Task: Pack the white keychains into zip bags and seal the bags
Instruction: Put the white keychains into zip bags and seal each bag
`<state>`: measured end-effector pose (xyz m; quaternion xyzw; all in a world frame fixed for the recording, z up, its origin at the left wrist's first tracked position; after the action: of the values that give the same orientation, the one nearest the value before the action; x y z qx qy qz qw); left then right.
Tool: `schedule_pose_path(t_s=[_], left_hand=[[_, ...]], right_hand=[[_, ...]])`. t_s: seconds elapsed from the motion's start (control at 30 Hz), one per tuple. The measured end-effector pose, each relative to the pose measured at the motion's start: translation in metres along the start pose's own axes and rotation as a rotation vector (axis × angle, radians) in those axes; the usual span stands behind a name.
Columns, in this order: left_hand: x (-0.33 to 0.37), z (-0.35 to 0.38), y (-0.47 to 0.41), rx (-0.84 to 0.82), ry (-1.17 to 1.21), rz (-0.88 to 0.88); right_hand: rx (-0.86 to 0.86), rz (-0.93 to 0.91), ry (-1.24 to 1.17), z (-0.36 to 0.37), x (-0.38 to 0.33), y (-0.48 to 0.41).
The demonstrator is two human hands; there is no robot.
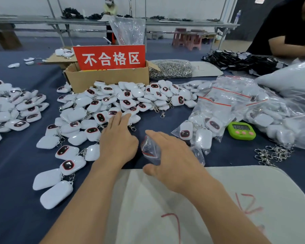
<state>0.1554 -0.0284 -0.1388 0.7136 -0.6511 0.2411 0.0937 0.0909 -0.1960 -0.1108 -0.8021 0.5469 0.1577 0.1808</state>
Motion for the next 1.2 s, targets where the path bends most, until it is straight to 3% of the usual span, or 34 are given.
schedule_pose_path(t_s=[0.2,0.37,0.5,0.6,0.67,0.77,0.97,1.2], left_hand=[[0.002,-0.001,0.004,0.162,-0.036,0.084],[0.014,-0.008,0.011,0.275,0.3,0.011],[0.025,-0.013,0.019,0.046,0.82,-0.084],[0.029,-0.015,0.023,-0.108,0.922,-0.033],[0.029,-0.015,0.026,-0.191,0.891,0.053],[0.031,-0.015,0.029,-0.222,0.821,0.1],[0.033,-0.016,0.027,-0.304,1.119,0.087],[0.037,-0.016,0.024,-0.256,1.301,-0.066]], right_hand=[[0.132,0.18,0.0,-0.012,0.02,-0.003],[0.12,0.219,-0.324,-0.011,0.021,-0.001],[0.359,0.235,-0.5,-0.012,0.021,-0.005],[0.367,0.134,-0.627,-0.016,0.02,-0.005],[0.299,0.059,-0.54,-0.015,0.019,-0.004],[0.287,0.038,-0.447,-0.012,0.017,-0.005],[0.413,0.229,-0.787,-0.017,0.024,-0.008],[0.143,0.243,-1.007,-0.011,0.022,-0.012]])
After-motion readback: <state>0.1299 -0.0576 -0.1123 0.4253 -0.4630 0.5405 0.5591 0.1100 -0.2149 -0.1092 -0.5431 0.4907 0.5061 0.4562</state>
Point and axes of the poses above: each hand's wrist, its own y-axis away from the middle knuckle, its own z-axis out of the palm, x = y × z, the point moved 1 cm from there along -y, towards the middle knuckle, and after that the axes turned 1 degree about y, right-handed, at the moved point
